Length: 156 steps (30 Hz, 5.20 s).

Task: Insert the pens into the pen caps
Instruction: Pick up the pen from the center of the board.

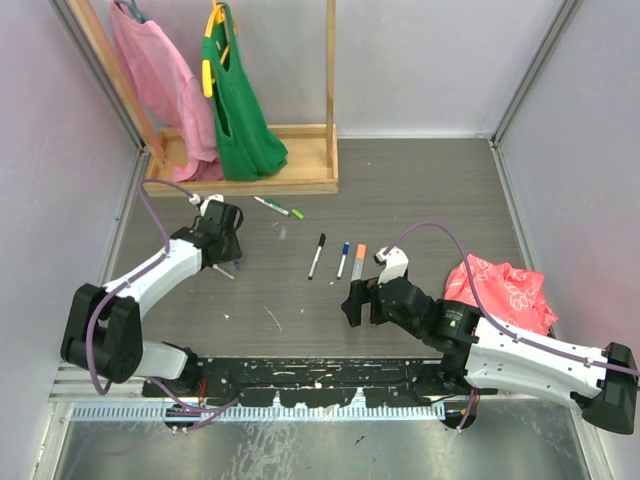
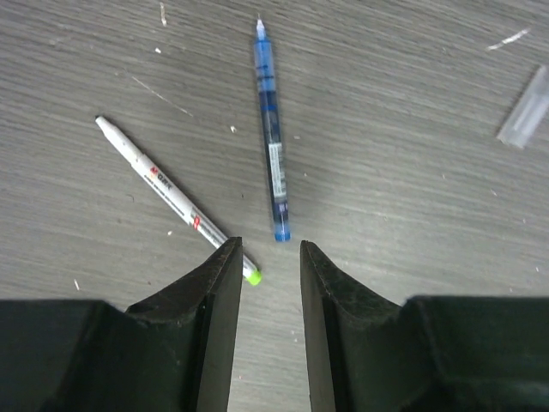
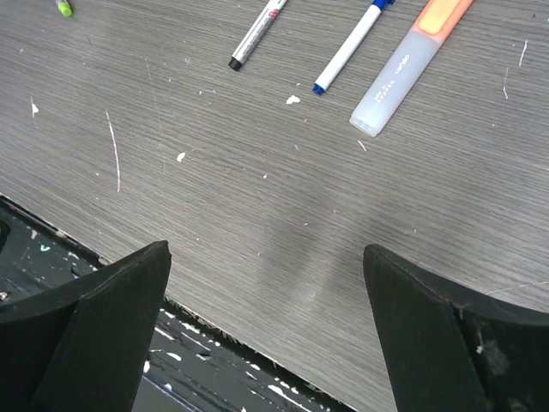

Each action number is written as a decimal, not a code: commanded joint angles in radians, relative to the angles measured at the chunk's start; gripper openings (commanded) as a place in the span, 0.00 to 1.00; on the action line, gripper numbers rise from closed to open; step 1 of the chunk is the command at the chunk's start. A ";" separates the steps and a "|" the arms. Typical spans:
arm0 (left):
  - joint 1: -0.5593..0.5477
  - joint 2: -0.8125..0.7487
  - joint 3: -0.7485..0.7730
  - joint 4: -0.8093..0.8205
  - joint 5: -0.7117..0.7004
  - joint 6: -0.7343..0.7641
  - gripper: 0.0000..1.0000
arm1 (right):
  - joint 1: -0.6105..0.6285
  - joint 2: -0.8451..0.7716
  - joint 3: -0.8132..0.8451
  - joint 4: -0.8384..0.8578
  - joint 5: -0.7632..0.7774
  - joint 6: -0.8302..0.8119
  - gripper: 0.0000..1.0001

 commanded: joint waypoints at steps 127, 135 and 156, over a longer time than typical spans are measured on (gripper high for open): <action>0.083 -0.722 -0.050 -0.113 1.079 0.225 0.05 | 0.058 0.627 0.371 0.896 -0.044 0.357 0.40; 0.084 -0.719 -0.053 -0.113 1.066 0.222 0.12 | 0.049 0.633 0.365 0.927 -0.097 0.354 0.16; 0.084 -0.715 -0.064 -0.098 1.056 0.203 0.36 | 0.049 0.666 0.381 0.997 -0.186 0.356 0.01</action>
